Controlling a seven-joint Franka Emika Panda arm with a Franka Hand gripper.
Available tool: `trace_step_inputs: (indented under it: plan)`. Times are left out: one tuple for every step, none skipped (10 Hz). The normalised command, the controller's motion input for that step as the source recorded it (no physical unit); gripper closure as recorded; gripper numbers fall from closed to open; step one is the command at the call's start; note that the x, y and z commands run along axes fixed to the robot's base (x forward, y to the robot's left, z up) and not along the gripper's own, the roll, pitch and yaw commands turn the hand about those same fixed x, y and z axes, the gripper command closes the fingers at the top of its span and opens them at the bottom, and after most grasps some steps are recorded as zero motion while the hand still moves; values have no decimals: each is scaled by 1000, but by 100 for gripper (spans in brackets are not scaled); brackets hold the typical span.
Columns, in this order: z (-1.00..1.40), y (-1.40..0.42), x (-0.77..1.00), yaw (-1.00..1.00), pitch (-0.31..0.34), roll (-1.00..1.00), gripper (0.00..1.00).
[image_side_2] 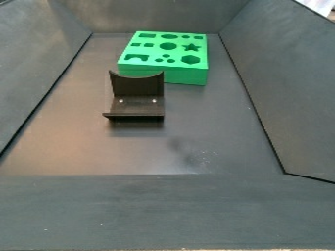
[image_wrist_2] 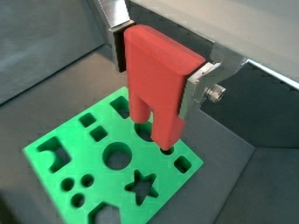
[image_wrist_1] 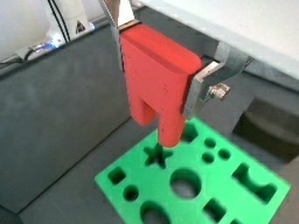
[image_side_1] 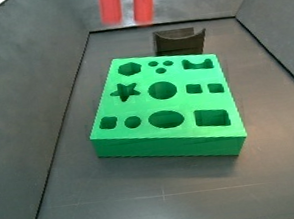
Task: Pick up the square-circle object. Move up. Place the square-circle object on the fixture. Regrasp the square-circle object. Move to above the board. Insert the square-circle object.
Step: Insert the square-circle object.
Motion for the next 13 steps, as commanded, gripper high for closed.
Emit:
trace_step_inputs:
  plan:
    - [-934, -560, 186, -131, -44, 214, 100]
    - [-974, -534, 111, -123, -87, 183, 100]
    - [-937, -320, 0, -123, -179, 46, 100]
    - [-683, 0, -254, -80, -213, -146, 100]
    - [-551, 0, -257, -40, -243, -203, 100]
    - [-574, 23, -240, 0, -207, -209, 100]
    - [-680, -11, -194, 0, -197, -107, 100]
    - [-497, -89, -43, 9, -123, -84, 100]
    - [-417, -117, -91, 74, -137, 0, 100]
    - [-277, 0, -97, 163, -116, 0, 100]
    - [-91, 0, 0, 14, 0, 40, 100]
    - [-209, 0, -34, 71, -36, 10, 100]
    - [-206, 0, -77, 323, -34, 0, 100]
